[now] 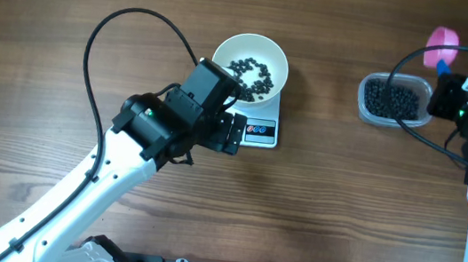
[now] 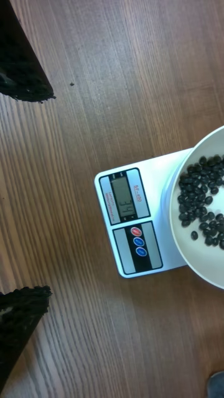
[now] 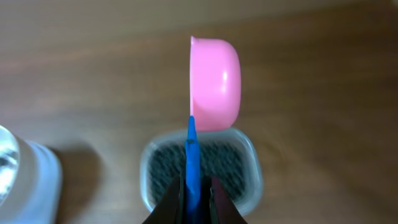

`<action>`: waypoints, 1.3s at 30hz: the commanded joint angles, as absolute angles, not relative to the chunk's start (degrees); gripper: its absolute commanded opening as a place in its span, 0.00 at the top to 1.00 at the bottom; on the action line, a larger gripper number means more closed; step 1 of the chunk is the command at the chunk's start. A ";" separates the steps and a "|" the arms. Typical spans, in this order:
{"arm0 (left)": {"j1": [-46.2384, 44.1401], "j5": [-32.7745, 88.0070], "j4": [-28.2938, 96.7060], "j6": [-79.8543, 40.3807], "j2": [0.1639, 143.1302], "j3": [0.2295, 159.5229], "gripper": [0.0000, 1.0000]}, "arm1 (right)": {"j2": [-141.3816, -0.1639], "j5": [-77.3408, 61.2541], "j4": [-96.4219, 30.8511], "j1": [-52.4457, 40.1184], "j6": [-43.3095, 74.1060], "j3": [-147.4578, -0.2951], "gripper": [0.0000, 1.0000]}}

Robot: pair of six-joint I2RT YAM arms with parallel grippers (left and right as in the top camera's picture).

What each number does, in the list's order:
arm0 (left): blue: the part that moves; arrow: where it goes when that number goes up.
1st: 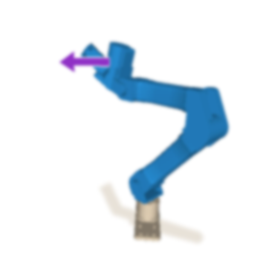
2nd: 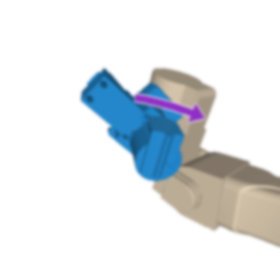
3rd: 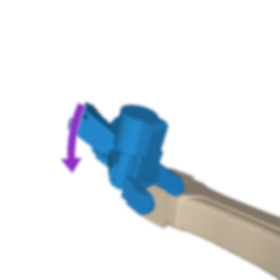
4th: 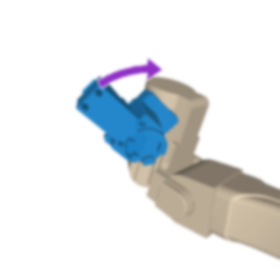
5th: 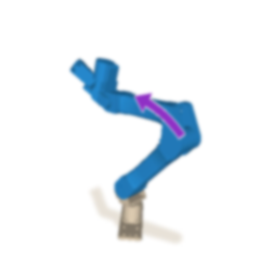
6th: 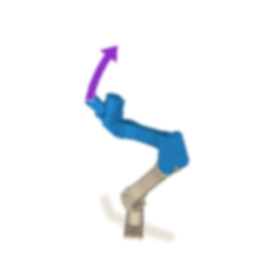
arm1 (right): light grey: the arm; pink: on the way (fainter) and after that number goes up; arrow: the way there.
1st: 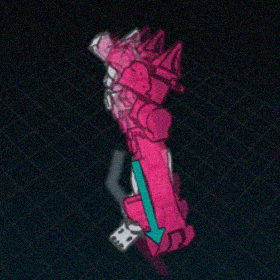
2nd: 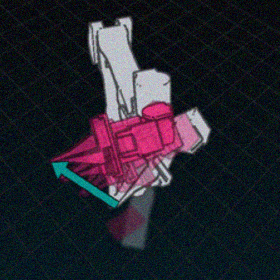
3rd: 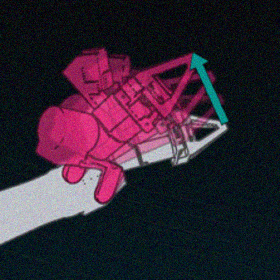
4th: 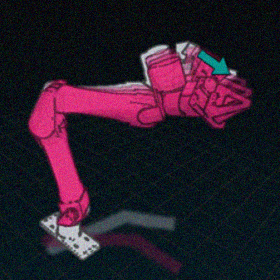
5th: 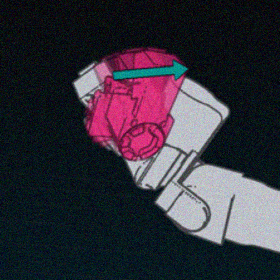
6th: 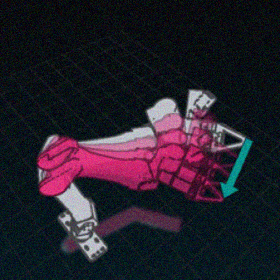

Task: Scoop item into bowl and weigh 150g on scale
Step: 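Move the empty scoop with the right gripper back to the bean tub, then dip the scoop into the beans and lift it out with the right gripper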

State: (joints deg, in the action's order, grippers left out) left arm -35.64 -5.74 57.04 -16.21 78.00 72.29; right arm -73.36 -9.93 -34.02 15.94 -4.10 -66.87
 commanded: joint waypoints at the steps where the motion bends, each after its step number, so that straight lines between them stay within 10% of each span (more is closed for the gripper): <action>1: -35.90 -5.65 57.06 -16.75 78.08 73.19 0.00 | -77.30 -4.25 -37.50 15.81 -11.75 -67.16 0.96; 39: -35.90 -5.65 57.06 -16.75 78.08 73.19 0.00 | -91.59 -18.35 -43.13 13.61 -11.33 -67.13 0.96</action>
State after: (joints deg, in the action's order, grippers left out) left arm -35.64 -5.74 57.04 -16.23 78.02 72.29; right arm -91.31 -11.44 -42.39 12.27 -12.56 -66.92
